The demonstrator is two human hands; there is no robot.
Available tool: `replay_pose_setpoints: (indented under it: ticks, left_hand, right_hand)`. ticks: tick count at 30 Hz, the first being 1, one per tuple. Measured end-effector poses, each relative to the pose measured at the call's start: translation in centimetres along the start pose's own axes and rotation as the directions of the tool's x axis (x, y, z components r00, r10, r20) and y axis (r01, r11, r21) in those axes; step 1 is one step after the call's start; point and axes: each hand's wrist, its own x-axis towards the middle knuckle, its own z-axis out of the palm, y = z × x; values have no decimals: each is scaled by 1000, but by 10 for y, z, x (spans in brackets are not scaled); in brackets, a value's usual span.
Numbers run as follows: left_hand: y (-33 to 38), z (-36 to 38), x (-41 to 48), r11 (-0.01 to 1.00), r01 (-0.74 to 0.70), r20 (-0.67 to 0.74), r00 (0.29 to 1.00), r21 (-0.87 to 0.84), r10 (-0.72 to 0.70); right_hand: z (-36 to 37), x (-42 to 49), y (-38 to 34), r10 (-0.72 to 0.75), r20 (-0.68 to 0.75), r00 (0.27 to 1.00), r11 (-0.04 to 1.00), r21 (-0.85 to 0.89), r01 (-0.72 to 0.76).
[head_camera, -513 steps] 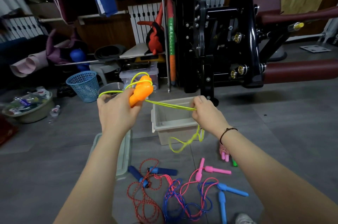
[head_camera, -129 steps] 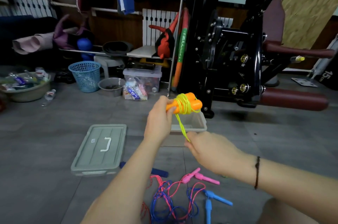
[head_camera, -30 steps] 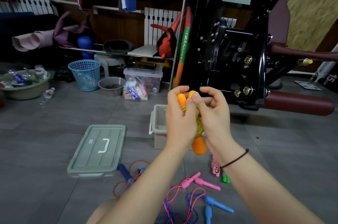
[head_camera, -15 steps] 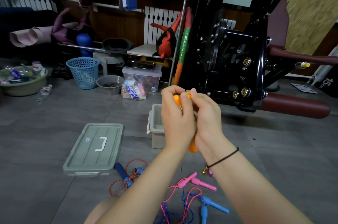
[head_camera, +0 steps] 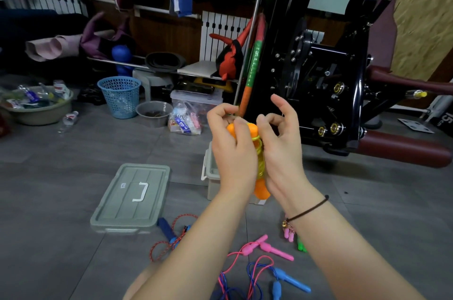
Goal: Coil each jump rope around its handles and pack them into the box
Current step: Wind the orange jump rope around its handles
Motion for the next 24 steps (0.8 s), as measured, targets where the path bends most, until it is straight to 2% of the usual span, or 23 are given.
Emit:
replay_pose_setpoints:
  ticks: [3, 5, 7, 8, 10, 12, 14, 17, 19, 21, 22, 24]
  left_hand:
    - [2, -1, 4, 998, 25, 0, 1000, -49, -25]
    - [0, -1, 7, 996, 46, 10, 999, -76, -46]
    - [-4, 0, 8, 999, 30, 56, 998, -40, -28]
    - [-6, -1, 8, 1000, 21, 96, 995, -16, -20]
    - [-10, -2, 7, 999, 6, 202, 979, 35, -13]
    - [-15, -6, 8, 988, -79, 295, 955, 130, 38]
    - [-20, -11, 10, 966, -166, 376, 923, 198, 81]
    - [-20, -13, 10, 949, -207, 479, 875, 237, 72]
    - [-17, -12, 4, 916, -285, 454, 881, 283, 134]
    - [-19, -10, -4, 900, -297, 321, 927, 318, 192]
    - [-19, -9, -8, 917, -250, 267, 949, 312, 168]
    - [-16, -5, -17, 947, -145, 341, 939, 286, 41]
  right_hand:
    - [-7, 8, 2, 0, 121, 993, 969, -245, 29]
    - [-11, 9, 1, 225, 173, 959, 903, -407, -138]
    - [-15, 4, 2, 477, 180, 860, 828, -421, -371]
    - [-16, 2, 1, 529, 171, 831, 812, -388, -436]
    - [-19, -1, 5, 546, 133, 827, 822, -271, -500]
    - [-21, -3, 10, 557, 107, 823, 828, -143, -542]
    - [-23, -4, 14, 558, 83, 825, 829, -85, -552]
    - [-29, -3, 21, 531, 42, 846, 845, -101, -525]
    - [-33, 1, 24, 504, 17, 864, 856, -145, -496]
    - [-36, 4, 25, 460, -9, 888, 873, -176, -454]
    - [-38, 6, 23, 437, -35, 899, 881, -185, -436]
    - [-41, 10, 18, 411, -100, 906, 892, -163, -423]
